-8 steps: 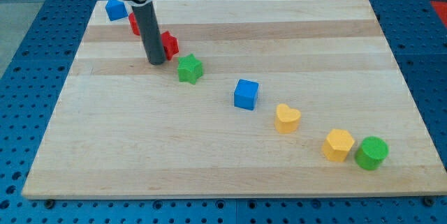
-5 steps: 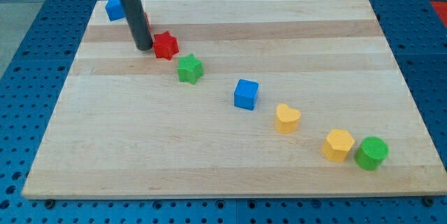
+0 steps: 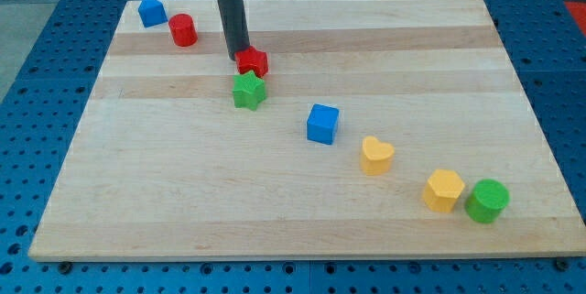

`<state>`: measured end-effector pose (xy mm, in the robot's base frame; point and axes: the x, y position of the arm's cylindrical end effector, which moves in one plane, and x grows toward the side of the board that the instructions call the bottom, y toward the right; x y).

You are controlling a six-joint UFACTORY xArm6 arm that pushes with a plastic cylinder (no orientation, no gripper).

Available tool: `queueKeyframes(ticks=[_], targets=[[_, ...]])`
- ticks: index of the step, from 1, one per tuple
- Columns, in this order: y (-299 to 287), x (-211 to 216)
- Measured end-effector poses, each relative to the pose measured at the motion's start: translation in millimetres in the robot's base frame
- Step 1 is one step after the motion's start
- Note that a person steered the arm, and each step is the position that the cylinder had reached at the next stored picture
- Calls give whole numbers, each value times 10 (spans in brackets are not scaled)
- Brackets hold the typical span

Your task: Place the red circle on top of red star

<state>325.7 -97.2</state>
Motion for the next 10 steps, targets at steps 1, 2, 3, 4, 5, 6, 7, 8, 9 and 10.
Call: queueKeyframes(ticks=[1, 2, 3, 4, 5, 6, 7, 8, 9, 10], targets=[[0, 0], [7, 55], [7, 63], [-102, 47], [-625, 48], [-1107, -71], [-1254, -400], [-1233, -684], [-942, -813], [-403, -748]])
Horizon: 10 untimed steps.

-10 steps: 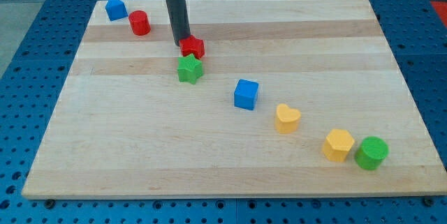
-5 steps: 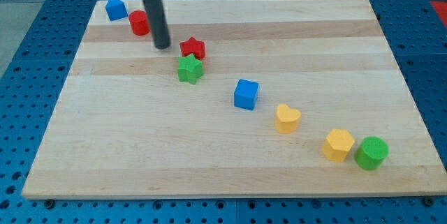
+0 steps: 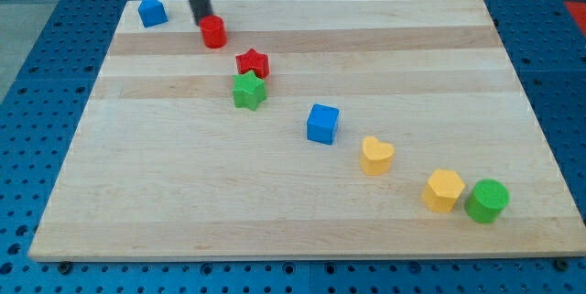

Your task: Place the red circle on top of red star

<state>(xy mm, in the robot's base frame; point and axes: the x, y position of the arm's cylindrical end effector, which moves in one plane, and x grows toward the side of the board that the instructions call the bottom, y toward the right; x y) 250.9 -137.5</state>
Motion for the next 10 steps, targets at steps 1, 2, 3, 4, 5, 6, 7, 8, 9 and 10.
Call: queueKeyframes(ticks=[1, 2, 3, 4, 5, 6, 7, 8, 9, 10], targets=[[213, 62], [-19, -120], [-390, -139], [-463, 94], [-424, 301], [-97, 311], [277, 315], [537, 325], [538, 287], [552, 172]])
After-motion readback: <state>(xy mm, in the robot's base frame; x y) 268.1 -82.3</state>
